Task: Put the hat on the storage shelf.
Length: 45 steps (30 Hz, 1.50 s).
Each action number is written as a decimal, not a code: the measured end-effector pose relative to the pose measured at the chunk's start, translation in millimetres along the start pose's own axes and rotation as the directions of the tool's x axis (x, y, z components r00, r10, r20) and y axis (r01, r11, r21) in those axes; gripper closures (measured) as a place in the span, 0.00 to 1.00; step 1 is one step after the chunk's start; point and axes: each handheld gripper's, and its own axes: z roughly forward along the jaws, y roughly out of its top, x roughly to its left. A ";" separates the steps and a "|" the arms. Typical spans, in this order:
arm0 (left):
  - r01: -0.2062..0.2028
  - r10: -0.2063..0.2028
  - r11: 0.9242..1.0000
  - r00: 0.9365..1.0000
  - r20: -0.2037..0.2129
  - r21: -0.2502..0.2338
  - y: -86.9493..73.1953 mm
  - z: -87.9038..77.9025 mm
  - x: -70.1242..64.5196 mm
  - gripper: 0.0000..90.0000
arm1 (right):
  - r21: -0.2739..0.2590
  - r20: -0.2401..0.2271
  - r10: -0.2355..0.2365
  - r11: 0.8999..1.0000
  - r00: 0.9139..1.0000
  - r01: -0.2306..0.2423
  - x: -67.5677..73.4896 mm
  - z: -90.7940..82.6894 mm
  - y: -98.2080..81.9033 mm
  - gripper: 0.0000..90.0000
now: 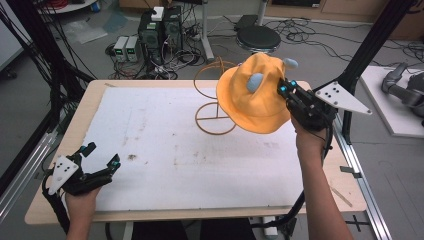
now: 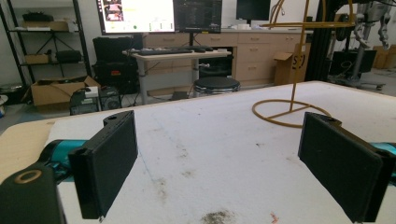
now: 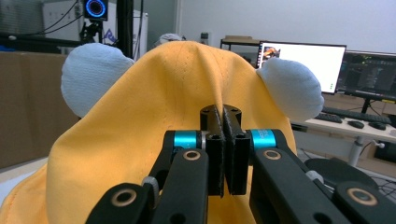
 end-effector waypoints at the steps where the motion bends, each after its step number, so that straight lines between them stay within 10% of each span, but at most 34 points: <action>1: 0.003 -0.003 1.000 1.000 -0.001 -0.003 0.0 0.2 0.0 0.14 | 0.000 0.000 0.000 1.000 1.000 0.000 0.0 0.0 0.0 0.99; 22: 0.017 -0.017 1.000 1.000 -0.005 -0.009 -0.9 1.8 3.1 0.14 | 0.017 0.132 -0.021 1.000 0.991 0.019 4.5 76.8 26.2 0.99; 45: 0.034 -0.034 0.999 0.999 0.006 -0.007 -4.5 5.9 5.3 0.14 | 0.026 0.175 0.018 0.999 0.984 -0.023 24.7 138.0 -4.1 0.99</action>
